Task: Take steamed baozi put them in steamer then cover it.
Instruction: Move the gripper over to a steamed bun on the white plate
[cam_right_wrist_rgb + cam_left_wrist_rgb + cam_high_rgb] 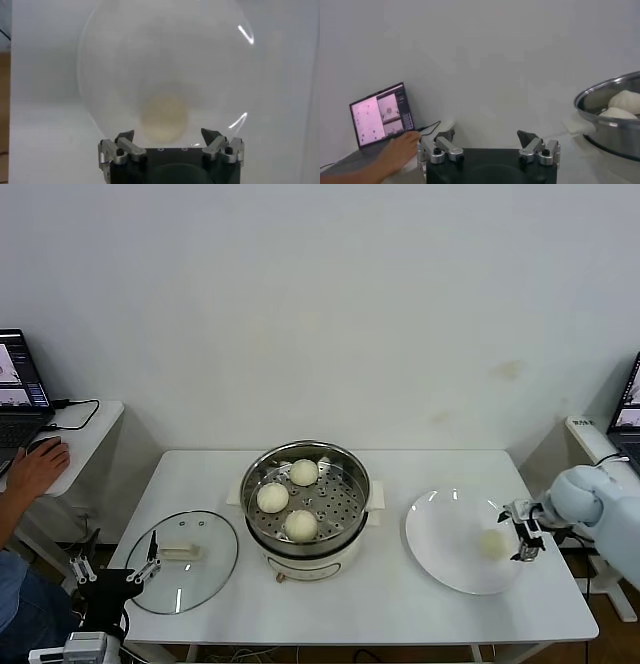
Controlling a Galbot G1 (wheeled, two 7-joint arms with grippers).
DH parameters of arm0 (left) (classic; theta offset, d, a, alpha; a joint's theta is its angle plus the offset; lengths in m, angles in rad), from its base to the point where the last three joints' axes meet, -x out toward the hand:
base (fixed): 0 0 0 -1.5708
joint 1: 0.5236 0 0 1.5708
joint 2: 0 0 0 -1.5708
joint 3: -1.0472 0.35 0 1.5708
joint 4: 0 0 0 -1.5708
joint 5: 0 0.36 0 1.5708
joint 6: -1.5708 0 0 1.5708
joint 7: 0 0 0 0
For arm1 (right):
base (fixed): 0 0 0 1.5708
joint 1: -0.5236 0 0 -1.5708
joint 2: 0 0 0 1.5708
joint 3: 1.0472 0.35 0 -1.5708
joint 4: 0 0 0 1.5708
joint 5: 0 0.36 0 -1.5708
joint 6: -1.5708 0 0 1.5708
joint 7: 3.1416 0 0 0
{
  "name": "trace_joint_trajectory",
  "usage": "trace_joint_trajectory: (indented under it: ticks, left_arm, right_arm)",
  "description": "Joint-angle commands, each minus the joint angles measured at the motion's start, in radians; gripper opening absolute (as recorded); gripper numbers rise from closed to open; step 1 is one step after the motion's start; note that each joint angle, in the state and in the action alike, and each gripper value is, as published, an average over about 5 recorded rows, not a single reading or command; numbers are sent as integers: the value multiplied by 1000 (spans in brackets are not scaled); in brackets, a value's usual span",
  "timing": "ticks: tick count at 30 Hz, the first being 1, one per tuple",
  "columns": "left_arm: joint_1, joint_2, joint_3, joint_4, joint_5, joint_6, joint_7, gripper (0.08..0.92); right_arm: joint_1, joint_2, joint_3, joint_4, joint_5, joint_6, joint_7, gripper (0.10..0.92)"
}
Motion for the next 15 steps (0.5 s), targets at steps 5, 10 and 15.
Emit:
trace_joint_trajectory:
  ticks: [5,10,15]
  left_arm:
    - [-3,0,2,5,0,-1,0,823]
    - [-7,0,4,11,0,-1,0,823]
    - [-5,-1,5,12,-1,-2,-1,823]
  right_arm:
    - [-41,64,36,-65,-35,2,14,823]
    - [-37,69,33,-77,-47,-5,9,815]
    - [-29,74,32,-88,-50,-5,5,734]
